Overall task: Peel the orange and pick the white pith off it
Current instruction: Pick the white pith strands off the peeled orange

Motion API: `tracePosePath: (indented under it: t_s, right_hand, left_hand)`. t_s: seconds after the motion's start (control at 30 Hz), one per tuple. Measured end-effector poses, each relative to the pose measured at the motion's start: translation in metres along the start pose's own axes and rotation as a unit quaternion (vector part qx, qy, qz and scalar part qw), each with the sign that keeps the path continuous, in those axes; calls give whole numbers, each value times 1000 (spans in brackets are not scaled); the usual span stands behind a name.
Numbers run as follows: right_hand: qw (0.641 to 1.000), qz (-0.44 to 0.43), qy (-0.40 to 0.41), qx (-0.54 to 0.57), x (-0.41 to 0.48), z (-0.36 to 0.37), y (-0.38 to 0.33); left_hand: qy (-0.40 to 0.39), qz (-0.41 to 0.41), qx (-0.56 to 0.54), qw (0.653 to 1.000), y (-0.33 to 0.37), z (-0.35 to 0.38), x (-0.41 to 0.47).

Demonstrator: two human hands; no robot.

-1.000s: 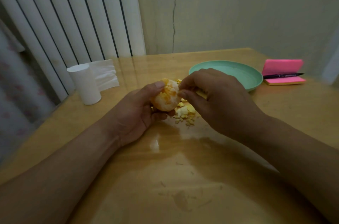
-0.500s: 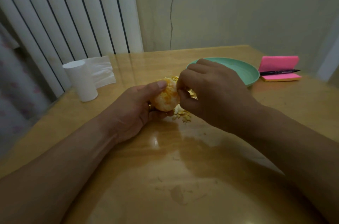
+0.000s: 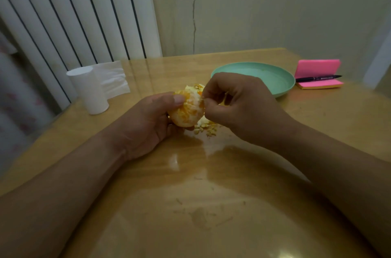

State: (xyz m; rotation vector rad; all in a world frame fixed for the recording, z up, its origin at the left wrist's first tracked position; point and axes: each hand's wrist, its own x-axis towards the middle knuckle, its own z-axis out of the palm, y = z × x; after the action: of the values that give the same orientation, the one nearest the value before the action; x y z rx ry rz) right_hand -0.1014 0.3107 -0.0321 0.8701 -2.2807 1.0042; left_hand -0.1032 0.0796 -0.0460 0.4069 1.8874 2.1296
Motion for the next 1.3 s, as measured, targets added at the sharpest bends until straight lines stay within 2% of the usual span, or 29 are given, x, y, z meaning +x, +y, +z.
tracePosePath:
  t_s: [0.2,0.43,0.77,1.13,1.2,1.3]
  right_hand:
    - [991,65,-28,114,1,-1,-1]
    - [949,147,-66,271,2,-3,1]
    - [920,205,-48,330,3,0,11]
    - [932,250,-36,259,4,0,23]
    - [947,249,-27,202,3,-2,27]
    - [978,192,-75,7,1,-3,28]
  left_hand:
    - [-25,5,-30,999,1,-1,-1]
    - [-82,-9,-57,995,6,-7,-3]
    - [-108,-18,-114,987,6,-10,-2]
    - [-127,13,-201,971,7,-22,3]
    - [-114,16,-215,970,8,-24,3]
    - [-96,7,-212,972,5,-24,5]
